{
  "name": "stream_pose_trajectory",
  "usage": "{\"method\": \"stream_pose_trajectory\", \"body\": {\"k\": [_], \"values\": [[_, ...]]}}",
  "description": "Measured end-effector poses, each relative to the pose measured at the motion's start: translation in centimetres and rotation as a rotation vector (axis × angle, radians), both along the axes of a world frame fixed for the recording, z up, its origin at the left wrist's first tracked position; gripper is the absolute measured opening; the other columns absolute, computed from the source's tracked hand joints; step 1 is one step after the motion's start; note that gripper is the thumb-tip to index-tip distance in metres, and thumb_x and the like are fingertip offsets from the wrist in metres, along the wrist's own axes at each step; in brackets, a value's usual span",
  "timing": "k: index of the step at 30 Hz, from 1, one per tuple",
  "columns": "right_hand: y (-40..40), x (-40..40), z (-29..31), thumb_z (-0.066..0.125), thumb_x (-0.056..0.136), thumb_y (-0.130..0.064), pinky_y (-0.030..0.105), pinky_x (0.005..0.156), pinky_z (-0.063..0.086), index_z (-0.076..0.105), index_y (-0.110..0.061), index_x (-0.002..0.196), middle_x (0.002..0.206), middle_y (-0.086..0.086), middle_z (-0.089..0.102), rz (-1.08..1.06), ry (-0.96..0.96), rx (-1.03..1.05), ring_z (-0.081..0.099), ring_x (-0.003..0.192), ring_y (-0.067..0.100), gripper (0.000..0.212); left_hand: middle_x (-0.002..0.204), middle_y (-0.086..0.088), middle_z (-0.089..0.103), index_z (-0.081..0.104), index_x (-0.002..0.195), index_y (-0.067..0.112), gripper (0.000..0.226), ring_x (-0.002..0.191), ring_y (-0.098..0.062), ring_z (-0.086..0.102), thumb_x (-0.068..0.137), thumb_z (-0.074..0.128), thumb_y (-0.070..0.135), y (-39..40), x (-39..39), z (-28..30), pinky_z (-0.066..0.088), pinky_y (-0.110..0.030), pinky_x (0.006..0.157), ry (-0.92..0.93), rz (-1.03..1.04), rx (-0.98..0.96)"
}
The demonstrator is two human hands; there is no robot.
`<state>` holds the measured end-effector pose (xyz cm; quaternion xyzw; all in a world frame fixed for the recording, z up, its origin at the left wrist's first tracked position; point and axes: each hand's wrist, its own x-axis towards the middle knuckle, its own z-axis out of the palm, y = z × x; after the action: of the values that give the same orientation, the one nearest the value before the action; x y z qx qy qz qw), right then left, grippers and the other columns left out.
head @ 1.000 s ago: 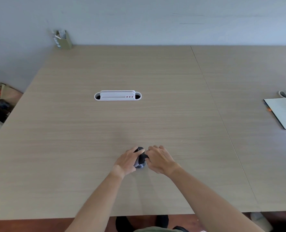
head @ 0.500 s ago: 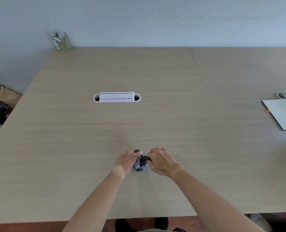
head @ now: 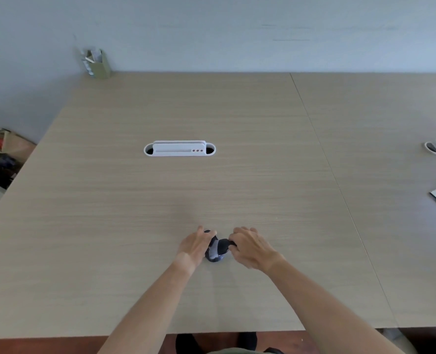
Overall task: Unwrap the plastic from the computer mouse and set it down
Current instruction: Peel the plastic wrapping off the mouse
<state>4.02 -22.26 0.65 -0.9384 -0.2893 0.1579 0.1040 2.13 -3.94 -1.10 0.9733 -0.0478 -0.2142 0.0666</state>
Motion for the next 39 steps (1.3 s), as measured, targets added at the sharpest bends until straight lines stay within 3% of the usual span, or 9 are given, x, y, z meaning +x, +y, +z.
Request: {"method": "stream_pose_trajectory", "body": {"k": [8,12,15,20,24,27,31,36,39], "values": [[-1.0,0.2,0.2,0.044,0.086,-0.013,0.034,0.08,0.037,0.064,-0.011,0.088,0.097,0.007,0.062,-0.024,-0.112,-0.207,0.056,0.09,0.025,0.02,0.12,-0.009,0.051,0.051,0.126,0.019,0.056,0.095,-0.035,0.065,0.077,0.076,0.009,0.0,-0.1,-0.2,0.052,-0.04,0.076,0.027,0.061,-0.019],[0.0,0.6,1.2,0.044,0.088,-0.019,0.035,0.083,0.04,0.063,-0.01,0.085,0.095,0.006,0.061,-0.001,-0.137,-0.074,0.055,0.09,0.025,0.021,0.123,-0.004,0.055,0.05,0.129,0.023,0.062,0.106,-0.031,0.062,0.074,0.08,0.021,0.2,0.0,-0.6,0.051,-0.041,0.088,0.032,0.103,-0.043],[1.8,0.0,1.5,0.044,0.09,-0.019,0.037,0.085,0.041,0.061,-0.008,0.083,0.094,0.008,0.06,0.055,-0.071,0.014,0.054,0.09,0.026,0.022,0.118,-0.006,0.059,0.051,0.127,0.022,0.06,0.106,-0.03,0.06,0.073,0.078,0.018,0.2,0.2,-1.0,0.05,-0.037,0.086,0.052,0.126,-0.107],[0.5,0.1,0.6,0.043,0.091,-0.018,0.038,0.086,0.041,0.064,-0.009,0.091,0.1,0.009,0.061,0.039,-0.066,-0.144,0.055,0.095,0.027,0.022,0.121,-0.006,0.058,0.05,0.131,0.022,0.065,0.11,-0.03,0.059,0.073,0.079,0.015,0.6,0.1,-1.5,0.049,-0.038,0.093,0.059,0.136,-0.152],[-0.9,0.6,1.0,0.045,0.086,-0.016,0.036,0.084,0.041,0.064,-0.01,0.089,0.099,0.008,0.062,0.015,-0.094,-0.239,0.056,0.092,0.027,0.02,0.118,-0.007,0.059,0.051,0.129,0.022,0.058,0.109,-0.03,0.059,0.077,0.069,0.002,0.9,-0.2,-1.9,0.049,-0.037,0.091,0.017,0.121,-0.147],[0.4,0.6,1.9,0.044,0.086,-0.015,0.037,0.085,0.041,0.063,-0.009,0.084,0.096,0.009,0.061,0.028,-0.089,-0.132,0.055,0.09,0.027,0.02,0.118,-0.004,0.059,0.054,0.125,0.021,0.052,0.11,-0.028,0.059,0.078,0.066,0.001,0.9,-0.2,-2.2,0.049,-0.036,0.091,-0.015,0.118,-0.169],[3.4,-0.3,2.3,0.046,0.086,-0.016,0.038,0.084,0.041,0.063,-0.006,0.083,0.093,0.011,0.061,0.1,-0.085,-0.053,0.054,0.09,0.029,0.019,0.105,-0.004,0.06,0.058,0.1,0.013,0.025,0.098,-0.029,0.063,0.077,0.062,0.008,0.7,0.4,-1.7,0.046,-0.035,0.071,-0.021,0.088,-0.173],[1.7,0.0,1.9,0.046,0.088,-0.015,0.037,0.083,0.039,0.063,-0.007,0.089,0.1,0.011,0.061,0.151,-0.119,-0.193,0.055,0.093,0.029,0.019,0.115,-0.007,0.063,0.054,0.125,0.018,0.052,0.103,-0.031,0.063,0.078,0.064,0.001,0.9,0.0,-1.4,0.052,-0.04,0.079,0.002,0.098,-0.13],[0.3,0.5,2.0,0.046,0.084,-0.012,0.036,0.082,0.039,0.063,-0.008,0.089,0.098,0.01,0.061,0.152,-0.125,-0.232,0.055,0.092,0.028,0.018,0.109,-0.008,0.065,0.054,0.119,0.02,0.05,0.095,-0.031,0.064,0.075,0.066,-0.001,0.9,-0.2,-1.3,0.052,-0.039,0.071,-0.008,0.117,-0.143]]}}
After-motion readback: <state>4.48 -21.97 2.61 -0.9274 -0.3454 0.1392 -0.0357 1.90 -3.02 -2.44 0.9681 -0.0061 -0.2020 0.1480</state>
